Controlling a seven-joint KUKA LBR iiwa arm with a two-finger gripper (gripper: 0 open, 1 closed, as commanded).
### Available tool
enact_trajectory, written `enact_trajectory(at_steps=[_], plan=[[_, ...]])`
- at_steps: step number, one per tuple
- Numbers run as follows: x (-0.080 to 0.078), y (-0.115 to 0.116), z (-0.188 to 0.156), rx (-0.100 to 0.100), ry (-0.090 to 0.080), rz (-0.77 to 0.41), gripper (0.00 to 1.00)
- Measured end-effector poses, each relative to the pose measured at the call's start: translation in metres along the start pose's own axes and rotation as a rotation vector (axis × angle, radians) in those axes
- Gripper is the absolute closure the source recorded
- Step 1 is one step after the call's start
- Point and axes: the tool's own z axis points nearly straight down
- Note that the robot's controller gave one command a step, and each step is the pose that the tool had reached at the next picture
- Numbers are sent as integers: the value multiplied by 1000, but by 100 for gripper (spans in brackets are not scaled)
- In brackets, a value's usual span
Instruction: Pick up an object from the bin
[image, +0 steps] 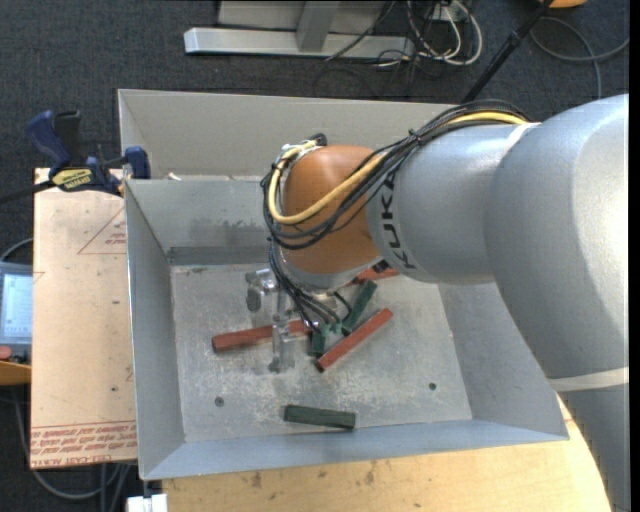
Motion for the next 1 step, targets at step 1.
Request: enact_trajectory(at_steps=[1], plan=[[-15,-12,-11,-1,0,37,0]])
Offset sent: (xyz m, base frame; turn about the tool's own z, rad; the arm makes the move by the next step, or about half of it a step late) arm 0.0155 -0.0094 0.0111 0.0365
